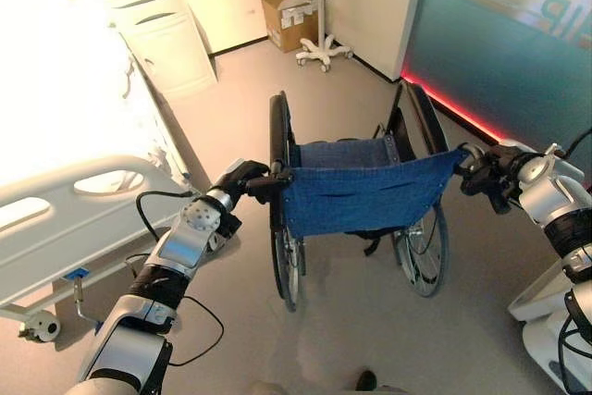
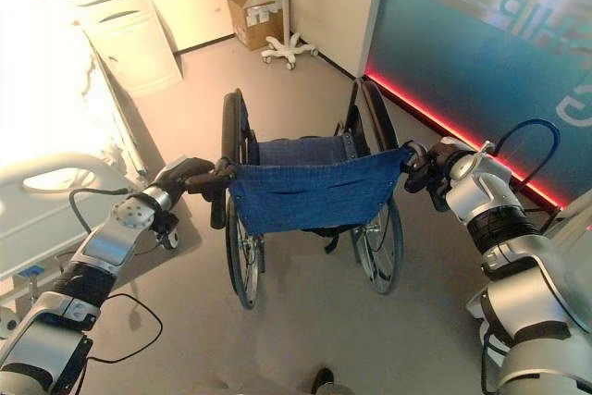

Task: Push the wheelchair next to the bed

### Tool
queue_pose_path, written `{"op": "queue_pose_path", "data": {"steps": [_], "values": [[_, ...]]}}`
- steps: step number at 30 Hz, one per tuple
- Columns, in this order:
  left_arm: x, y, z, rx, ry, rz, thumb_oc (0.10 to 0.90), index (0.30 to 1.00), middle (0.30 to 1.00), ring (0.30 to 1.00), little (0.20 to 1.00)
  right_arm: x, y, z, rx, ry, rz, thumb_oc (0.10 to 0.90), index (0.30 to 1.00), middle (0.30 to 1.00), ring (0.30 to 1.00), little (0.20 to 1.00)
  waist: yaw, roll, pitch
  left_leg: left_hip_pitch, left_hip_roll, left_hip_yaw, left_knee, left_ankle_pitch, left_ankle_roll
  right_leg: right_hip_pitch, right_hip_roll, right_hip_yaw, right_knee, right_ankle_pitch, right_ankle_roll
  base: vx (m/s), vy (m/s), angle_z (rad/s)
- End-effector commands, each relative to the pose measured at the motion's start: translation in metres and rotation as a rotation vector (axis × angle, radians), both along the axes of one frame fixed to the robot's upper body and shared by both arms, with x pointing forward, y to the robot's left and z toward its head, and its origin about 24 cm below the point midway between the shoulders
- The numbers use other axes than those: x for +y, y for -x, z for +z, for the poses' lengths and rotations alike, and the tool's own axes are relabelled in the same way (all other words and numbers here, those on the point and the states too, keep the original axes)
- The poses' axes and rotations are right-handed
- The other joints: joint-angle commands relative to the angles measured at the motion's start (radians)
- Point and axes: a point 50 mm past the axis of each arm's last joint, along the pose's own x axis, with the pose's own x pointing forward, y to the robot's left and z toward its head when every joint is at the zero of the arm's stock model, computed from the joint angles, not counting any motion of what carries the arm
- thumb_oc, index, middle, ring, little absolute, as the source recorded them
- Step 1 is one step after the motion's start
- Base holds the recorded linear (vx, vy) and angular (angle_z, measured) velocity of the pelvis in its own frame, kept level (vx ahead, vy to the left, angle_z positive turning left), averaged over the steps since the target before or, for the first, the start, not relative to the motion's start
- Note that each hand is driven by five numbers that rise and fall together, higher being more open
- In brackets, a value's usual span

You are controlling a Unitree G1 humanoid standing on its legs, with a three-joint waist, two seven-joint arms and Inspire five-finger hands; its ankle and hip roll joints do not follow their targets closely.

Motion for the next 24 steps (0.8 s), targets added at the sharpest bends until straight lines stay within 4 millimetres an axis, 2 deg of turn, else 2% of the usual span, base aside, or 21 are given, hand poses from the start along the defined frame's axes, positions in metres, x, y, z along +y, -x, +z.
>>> {"op": "queue_pose_path", "data": {"steps": [1, 3, 4, 6, 8, 10, 11, 12, 14, 15, 17, 18, 20, 21, 24], "values": [[0.014, 0.033, -0.057, 0.249, -0.340, -0.109, 0.400, 0.300, 0.300, 0.300, 0.300, 0.059, -0.009, 0.003, 0.098, 0.107, 0.428, 0.400, 0.300, 0.300, 0.300, 0.300, 0.020, -0.049, 0.015, 0.021, 0.028, 0.132, 0.073, 0.110, 0.029, -0.039, -0.028, -0.027, 0.008, 0.076, 0.021, 0.13, -0.186, 0.43], [0.011, 0.031, -0.057, 0.234, -0.334, -0.103, 0.400, 0.300, 0.300, 0.300, 0.300, 0.056, -0.008, -0.001, 0.100, 0.111, 0.418, 0.400, 0.300, 0.300, 0.300, 0.300, 0.016, -0.053, 0.018, 0.021, 0.013, 0.144, 0.062, 0.086, 0.036, -0.042, -0.023, -0.037, 0.009, 0.073, 0.020, 0.13, -0.141, 0.60], [0.010, 0.030, -0.054, 0.226, -0.331, -0.094, 0.400, 0.300, 0.300, 0.300, 0.300, 0.056, -0.008, -0.004, 0.097, 0.108, 0.415, 0.400, 0.300, 0.300, 0.300, 0.300, 0.029, -0.054, 0.030, 0.012, -0.030, 0.125, 0.045, 0.046, 0.054, -0.032, -0.009, -0.024, 0.012, 0.066, 0.024, 0.18, -0.152, 0.62], [0.008, 0.028, -0.051, 0.211, -0.315, -0.073, 0.400, 0.300, 0.300, 0.300, 0.300, 0.059, -0.008, -0.006, 0.087, 0.103, 0.408, 0.400, 0.300, 0.300, 0.300, 0.300, 0.049, -0.060, 0.047, -0.036, -0.098, 0.108, 0.012, 0.009, 0.080, -0.018, 0.012, 0.005, 0.006, 0.063, 0.029, 0.23, -0.160, 0.36], [0.006, 0.029, -0.048, 0.176, -0.299, -0.058, 0.400, 0.300, 0.300, 0.300, 0.300, 0.059, -0.008, -0.011, 0.071, 0.089, 0.376, 0.400, 0.300, 0.300, 0.300, 0.300, 0.092, -0.060, 0.088, -0.156, -0.134, 0.135, -0.005, 0.037, 0.082, 0.036, 0.037, 0.030, -0.017, 0.045, 0.023, 0.27, -0.120, 0.16], [0.007, 0.031, -0.050, 0.156, -0.290, -0.042, 0.400, 0.300, 0.300, 0.300, 0.300, 0.062, -0.008, -0.016, 0.055, 0.070, 0.362, 0.400, 0.300, 0.300, 0.300, 0.300, 0.125, -0.048, 0.110, -0.219, -0.154, 0.121, -0.044, 0.067, 0.089, 0.062, 0.055, 0.047, -0.017, 0.030, 0.020, 0.33, -0.029, -0.08], [0.012, 0.035, -0.053, 0.157, -0.287, -0.031, 0.400, 0.300, 0.300, 0.300, 0.300, 0.066, -0.008, -0.020, 0.053, 0.052, 0.363, 0.400, 0.300, 0.300, 0.300, 0.300, 0.158, -0.036, 0.117, -0.240, -0.171, 0.101, -0.097, 0.099, 0.095, 0.094, 0.070, 0.062, -0.008, 0.008, 0.017, 0.44, 0.044, -0.36], [0.015, 0.038, -0.054, 0.162, -0.286, -0.025, 0.400, 0.300, 0.300, 0.300, 0.300, 0.068, -0.009, -0.021, 0.053, 0.050, 0.367, 0.400, 0.300, 0.300, 0.300, 0.300, 0.176, -0.029, 0.116, -0.250, -0.181, 0.105, -0.119, 0.115, 0.098, 0.118, 0.077, 0.066, 0.003, -0.008, 0.016, 0.36, 0.051, -0.59], [0.018, 0.040, -0.053, 0.168, -0.287, -0.025, 0.400, 0.300, 0.300, 0.300, 0.300, 0.068, -0.009, -0.020, 0.051, 0.056, 0.373, 0.400, 0.300, 0.300, 0.300, 0.300, 0.187, -0.024, 0.113, -0.254, -0.187, 0.130, -0.127, 0.122, 0.102, 0.140, 0.082, 0.065, 0.010, -0.023, 0.014, 0.23, 0.083, -0.99], [0.020, 0.040, -0.052, 0.171, -0.289, -0.030, 0.400, 0.300, 0.300, 0.300, 0.300, 0.067, -0.010, -0.018, 0.050, 0.074, 0.382, 0.400, 0.300, 0.300, 0.300, 0.300, 0.192, -0.023, 0.106, -0.254, -0.191, 0.165, -0.124, 0.106, 0.112, 0.156, 0.083, 0.058, 0.015, -0.037, 0.013, 0.26, 0.143, -0.94], [0.022, 0.040, -0.052, 0.181, -0.289, -0.026, 0.400, 0.300, 0.300, 0.300, 0.300, 0.067, -0.011, -0.017, 0.057, 0.094, 0.398, 0.400, 0.300, 0.300, 0.300, 0.300, 0.194, -0.033, 0.090, -0.239, -0.191, 0.226, -0.094, 0.020, 0.151, 0.158, 0.066, 0.031, 0.036, -0.053, 0.015, 0.25, 0.173, -0.65], [0.022, 0.039, -0.053, 0.194, -0.293, -0.021, 0.400, 0.300, 0.300, 0.300, 0.300, 0.071, -0.012, -0.020, 0.066, 0.093, 0.408, 0.400, 0.300, 0.300, 0.300, 0.300, 0.193, -0.046, 0.081, -0.227, -0.207, 0.229, -0.070, -0.023, 0.170, 0.160, 0.053, 0.031, 0.047, -0.057, 0.025, 0.33, 0.181, -0.58], [0.025, 0.038, -0.054, 0.202, -0.302, -0.010, 0.400, 0.300, 0.300, 0.300, 0.300, 0.078, -0.012, -0.022, 0.084, 0.097, 0.444, 0.400, 0.300, 0.300, 0.300, 0.300, 0.195, -0.070, 0.057, -0.206, -0.219, 0.226, -0.063, -0.052, 0.193, 0.158, 0.033, 0.023, 0.076, -0.046, 0.053, 0.33, 0.155, -0.01], [0.026, 0.037, -0.054, 0.201, -0.305, -0.003, 0.400, 0.300, 0.300, 0.300, 0.300, 0.080, -0.012, -0.024, 0.094, 0.100, 0.461, 0.400, 0.300, 0.300, 0.300, 0.300, 0.194, -0.079, 0.049, -0.183, -0.220, 0.225, -0.085, -0.053, 0.202, 0.150, 0.018, 0.015, 0.105, -0.026, 0.075, 0.25, 0.132, 0.34], [0.029, 0.034, -0.050, 0.196, -0.316, 0.014, 0.400, 0.300, 0.300, 0.300, 0.300, 0.083, -0.011, -0.027, 0.094, 0.102, 0.490, 0.400, 0.300, 0.300, 0.300, 0.300, 0.203, -0.088, 0.034, -0.162, -0.228, 0.213, -0.126, -0.053, 0.219, 0.149, 0.002, 0.007, 0.170, 0.004, 0.104, 0.21, 0.126, -0.04]]}}
